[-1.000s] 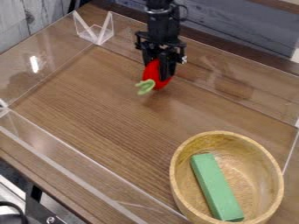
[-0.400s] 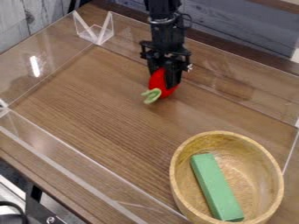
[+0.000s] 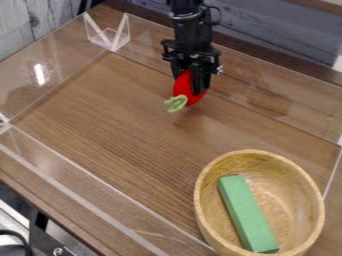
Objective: Move the red object to the right side of the table
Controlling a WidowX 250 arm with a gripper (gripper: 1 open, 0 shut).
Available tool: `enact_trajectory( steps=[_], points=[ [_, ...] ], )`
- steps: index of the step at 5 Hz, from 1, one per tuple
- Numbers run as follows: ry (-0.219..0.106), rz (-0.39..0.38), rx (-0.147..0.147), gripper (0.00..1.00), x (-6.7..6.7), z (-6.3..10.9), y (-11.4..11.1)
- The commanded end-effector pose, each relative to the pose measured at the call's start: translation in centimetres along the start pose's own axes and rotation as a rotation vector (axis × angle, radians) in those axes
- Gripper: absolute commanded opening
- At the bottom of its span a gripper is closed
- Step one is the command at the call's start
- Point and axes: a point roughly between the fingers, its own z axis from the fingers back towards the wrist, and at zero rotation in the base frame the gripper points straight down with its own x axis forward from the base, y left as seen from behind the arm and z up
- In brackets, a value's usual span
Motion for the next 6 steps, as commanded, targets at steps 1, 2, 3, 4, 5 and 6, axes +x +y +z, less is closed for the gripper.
enact_trajectory(
  steps=[1, 2, 3, 4, 5, 6],
  points=[
    [-0.059, -0.123, 0.018, 0.00, 1.5, 3.0, 0.1],
    [-0.037, -0.221, -0.003, 0.00, 1.7, 3.3, 0.0],
    [-0.047, -0.187, -0.021, 0.00, 1.2, 1.7, 0.4],
    [-0.053, -0.145, -0.039, 0.00, 0.8, -0.3, 0.9],
    [-0.040, -0.177, -0.037, 0.00, 1.3, -1.1, -0.3],
    [-0.023, -0.211, -0.040, 0.00, 1.9, -1.7, -1.6]
  ],
)
